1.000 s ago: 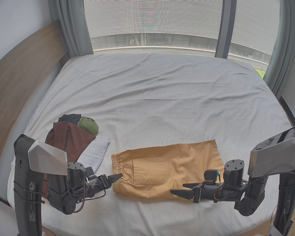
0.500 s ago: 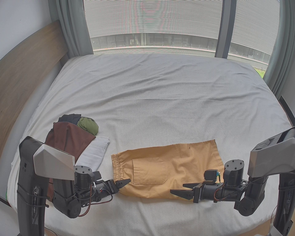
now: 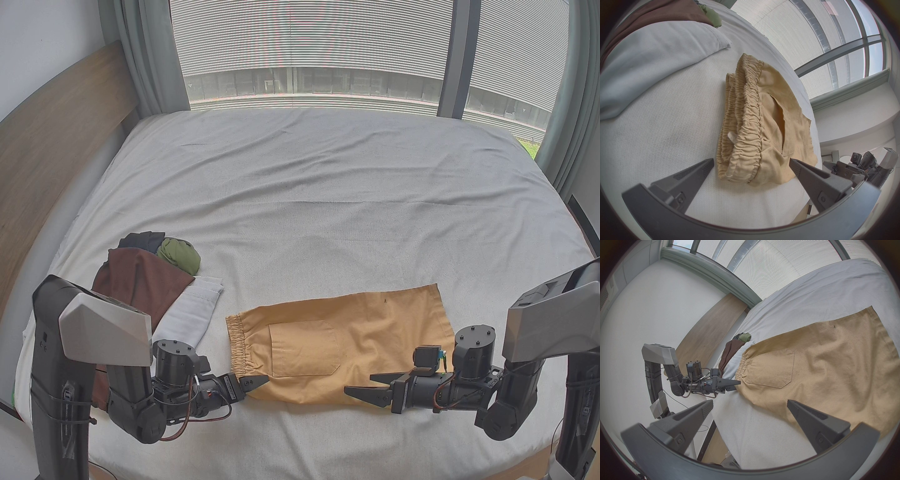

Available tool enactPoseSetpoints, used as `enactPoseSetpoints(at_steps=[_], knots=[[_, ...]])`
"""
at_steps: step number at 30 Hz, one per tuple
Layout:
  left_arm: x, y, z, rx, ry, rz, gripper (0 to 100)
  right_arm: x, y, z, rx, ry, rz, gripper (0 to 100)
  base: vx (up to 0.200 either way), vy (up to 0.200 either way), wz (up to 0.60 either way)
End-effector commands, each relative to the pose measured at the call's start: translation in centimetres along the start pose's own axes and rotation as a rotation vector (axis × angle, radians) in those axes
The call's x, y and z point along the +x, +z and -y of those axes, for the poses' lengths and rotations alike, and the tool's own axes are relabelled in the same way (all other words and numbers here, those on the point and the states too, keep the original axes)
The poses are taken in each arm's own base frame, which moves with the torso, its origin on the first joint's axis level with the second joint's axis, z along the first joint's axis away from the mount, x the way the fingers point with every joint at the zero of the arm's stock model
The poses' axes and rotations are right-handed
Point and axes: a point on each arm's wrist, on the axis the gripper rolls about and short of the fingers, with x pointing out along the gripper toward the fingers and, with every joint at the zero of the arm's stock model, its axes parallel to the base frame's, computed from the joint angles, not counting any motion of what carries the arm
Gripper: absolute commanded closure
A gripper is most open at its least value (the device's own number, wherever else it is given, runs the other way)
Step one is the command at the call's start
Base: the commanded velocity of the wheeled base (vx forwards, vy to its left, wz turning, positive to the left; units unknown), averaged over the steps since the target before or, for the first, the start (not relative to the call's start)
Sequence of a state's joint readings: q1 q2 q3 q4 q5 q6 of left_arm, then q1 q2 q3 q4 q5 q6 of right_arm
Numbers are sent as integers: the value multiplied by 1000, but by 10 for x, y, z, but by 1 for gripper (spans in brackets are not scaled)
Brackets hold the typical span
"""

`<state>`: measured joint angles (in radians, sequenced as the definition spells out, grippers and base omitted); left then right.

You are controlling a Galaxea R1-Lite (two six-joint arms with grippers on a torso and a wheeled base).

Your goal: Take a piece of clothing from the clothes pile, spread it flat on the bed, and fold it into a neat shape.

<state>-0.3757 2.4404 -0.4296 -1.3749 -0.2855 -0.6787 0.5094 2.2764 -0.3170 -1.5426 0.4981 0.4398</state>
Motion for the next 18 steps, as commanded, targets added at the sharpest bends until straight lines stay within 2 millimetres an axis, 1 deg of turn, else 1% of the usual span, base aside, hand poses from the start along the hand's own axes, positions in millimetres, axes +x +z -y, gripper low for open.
enactPoseSetpoints(at_steps=[1, 9, 18], knots=[[-1, 9, 7, 8, -13, 35, 0, 1, -1, 0, -2, 2, -2, 0, 0, 0, 0], [10, 19, 13, 13, -53, 73, 0, 1, -1, 0, 0, 3, -4, 0, 0, 0, 0], [12, 24, 15, -26, -88, 112, 0, 2, -2, 0, 1, 2, -10, 0, 0, 0, 0]])
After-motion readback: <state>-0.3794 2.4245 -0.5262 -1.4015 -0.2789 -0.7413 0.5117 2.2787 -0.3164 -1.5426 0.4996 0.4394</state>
